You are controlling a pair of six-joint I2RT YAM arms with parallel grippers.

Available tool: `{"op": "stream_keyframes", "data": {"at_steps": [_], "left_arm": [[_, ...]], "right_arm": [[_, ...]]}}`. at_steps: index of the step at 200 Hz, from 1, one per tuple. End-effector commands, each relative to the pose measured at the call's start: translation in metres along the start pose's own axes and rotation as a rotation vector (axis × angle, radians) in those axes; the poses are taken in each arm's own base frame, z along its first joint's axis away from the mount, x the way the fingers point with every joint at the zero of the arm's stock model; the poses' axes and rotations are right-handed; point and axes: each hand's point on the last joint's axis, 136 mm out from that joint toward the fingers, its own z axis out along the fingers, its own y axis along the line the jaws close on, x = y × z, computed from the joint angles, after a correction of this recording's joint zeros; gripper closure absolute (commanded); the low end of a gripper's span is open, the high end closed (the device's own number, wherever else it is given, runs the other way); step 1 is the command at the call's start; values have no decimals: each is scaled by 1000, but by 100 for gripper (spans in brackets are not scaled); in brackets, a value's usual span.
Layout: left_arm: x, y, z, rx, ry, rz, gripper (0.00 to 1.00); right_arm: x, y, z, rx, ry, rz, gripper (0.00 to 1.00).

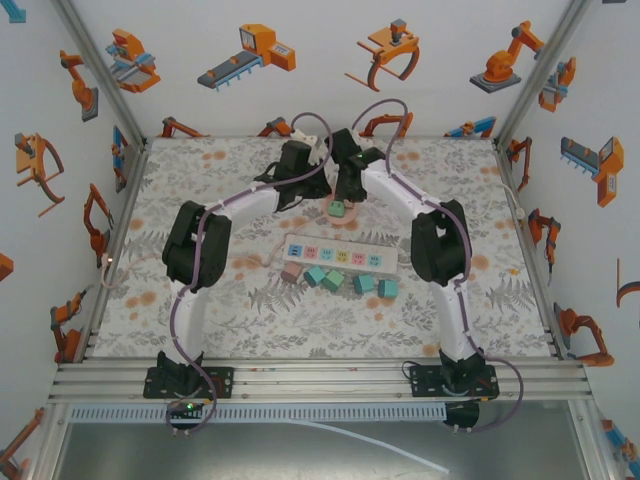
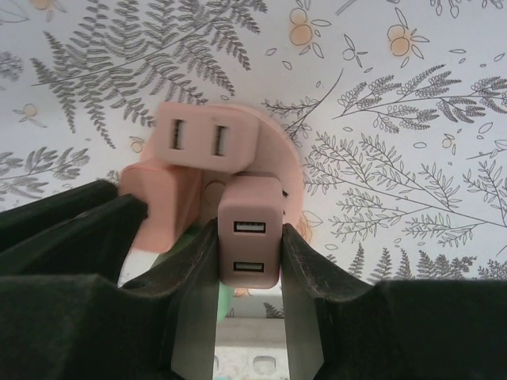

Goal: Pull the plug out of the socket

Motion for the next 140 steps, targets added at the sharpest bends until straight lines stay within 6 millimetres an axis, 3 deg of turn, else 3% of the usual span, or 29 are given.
{"op": "stream_keyframes", "data": {"at_steps": [1,17,33,64,93,119,140], "left_arm": [[142,60,19,-186,392,52,81],[146,63,21,-196,405,49,81],[145,64,21,-202,408,44,81],[133,63,14,-186,367,-15,79],[100,52,0,-119,278,-74,72],[64,35,-18,-46,189,-99,61],[30,15,-41,32,101,-103,50]], "right_arm": [[-60,53,-88,-224,-209,9,100],[-76,59,-110,-291,-282,41,100],[-84,54,-118,-288,-299,50,100],[-87,23,-122,-181,-317,46,100],[-100,2,-152,-197,-384,74,100],[-108,-13,-199,-246,-468,86,100],[-100,-26,-238,-350,-519,130,100]]}}
